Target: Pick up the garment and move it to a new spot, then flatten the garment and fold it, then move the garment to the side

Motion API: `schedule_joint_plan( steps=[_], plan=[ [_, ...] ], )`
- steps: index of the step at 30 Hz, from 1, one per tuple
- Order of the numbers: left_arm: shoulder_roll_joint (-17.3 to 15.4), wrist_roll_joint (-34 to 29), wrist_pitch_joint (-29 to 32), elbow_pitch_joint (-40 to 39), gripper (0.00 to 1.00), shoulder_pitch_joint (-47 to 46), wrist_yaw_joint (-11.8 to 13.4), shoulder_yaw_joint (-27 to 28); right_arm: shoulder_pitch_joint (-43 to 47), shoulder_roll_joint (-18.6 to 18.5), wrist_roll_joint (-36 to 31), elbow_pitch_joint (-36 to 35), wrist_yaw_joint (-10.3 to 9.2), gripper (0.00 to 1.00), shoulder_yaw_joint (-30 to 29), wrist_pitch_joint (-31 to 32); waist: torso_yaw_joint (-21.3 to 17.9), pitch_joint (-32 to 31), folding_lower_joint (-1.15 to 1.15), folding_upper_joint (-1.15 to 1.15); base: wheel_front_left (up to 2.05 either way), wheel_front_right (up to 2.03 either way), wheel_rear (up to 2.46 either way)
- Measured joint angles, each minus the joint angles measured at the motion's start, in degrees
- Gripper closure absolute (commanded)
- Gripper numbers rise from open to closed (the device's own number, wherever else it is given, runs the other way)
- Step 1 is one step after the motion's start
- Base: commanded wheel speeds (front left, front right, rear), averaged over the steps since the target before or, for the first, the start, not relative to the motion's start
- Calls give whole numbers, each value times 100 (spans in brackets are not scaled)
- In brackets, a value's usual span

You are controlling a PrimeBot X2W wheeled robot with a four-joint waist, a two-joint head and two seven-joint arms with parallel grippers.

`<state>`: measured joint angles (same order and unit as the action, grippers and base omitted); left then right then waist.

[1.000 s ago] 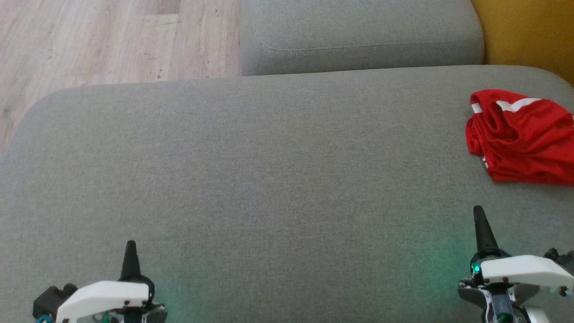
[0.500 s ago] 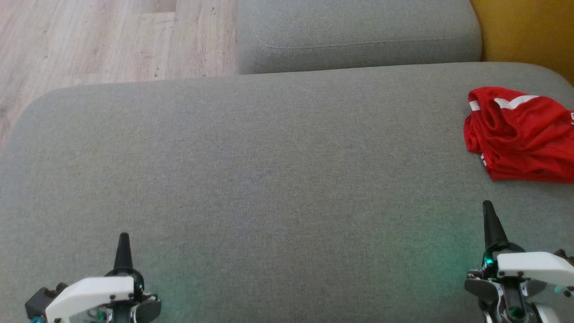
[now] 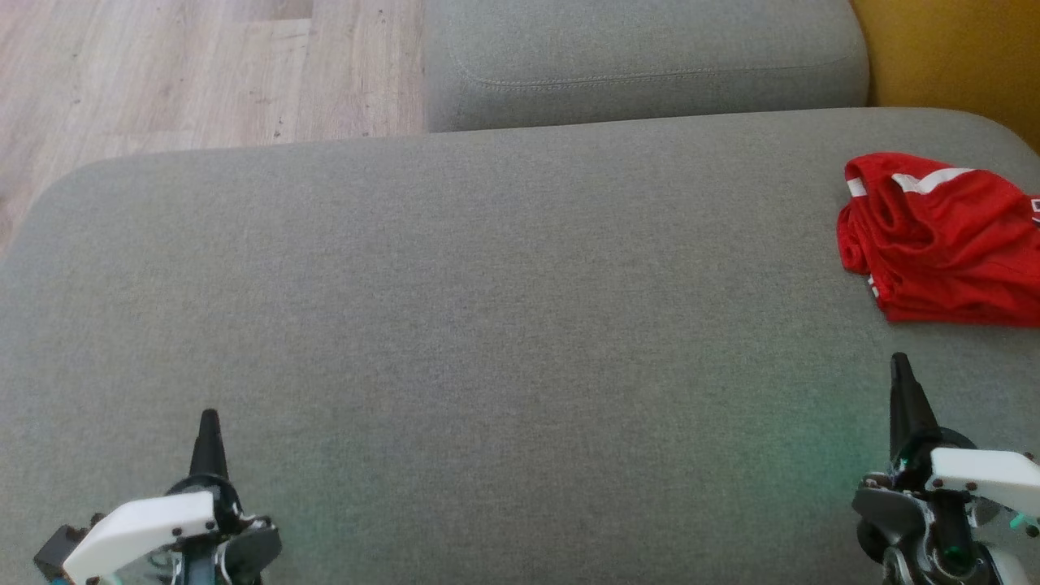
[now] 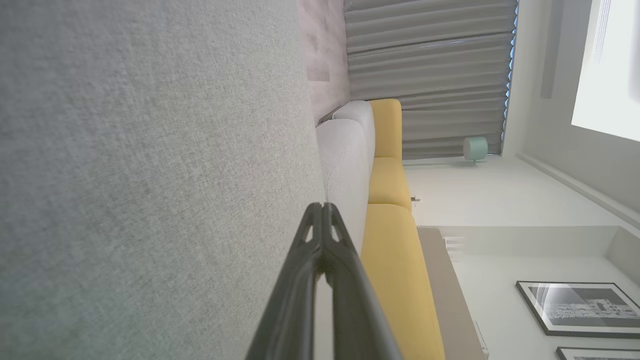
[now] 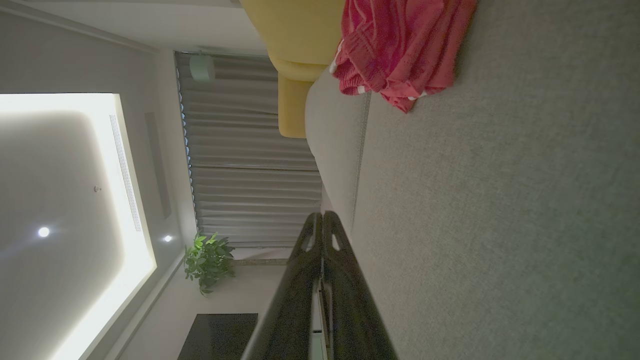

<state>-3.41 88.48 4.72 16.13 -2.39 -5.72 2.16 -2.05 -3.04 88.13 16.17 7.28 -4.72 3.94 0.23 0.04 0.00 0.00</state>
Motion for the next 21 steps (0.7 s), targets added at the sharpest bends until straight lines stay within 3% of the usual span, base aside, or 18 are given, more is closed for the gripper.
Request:
schedule_joint_plan(
  steps=[9,21],
  plan=[
    [47,361,132,0,100,-38,-137,180,-114,0,494,-4,0,100,-115,64,-23,14,0,0,0,0,0],
    [59,375,133,-2,100,-101,-137,182,-116,0,509,-4,0,100,-132,70,-23,14,0,0,0,0,0]
  ],
)
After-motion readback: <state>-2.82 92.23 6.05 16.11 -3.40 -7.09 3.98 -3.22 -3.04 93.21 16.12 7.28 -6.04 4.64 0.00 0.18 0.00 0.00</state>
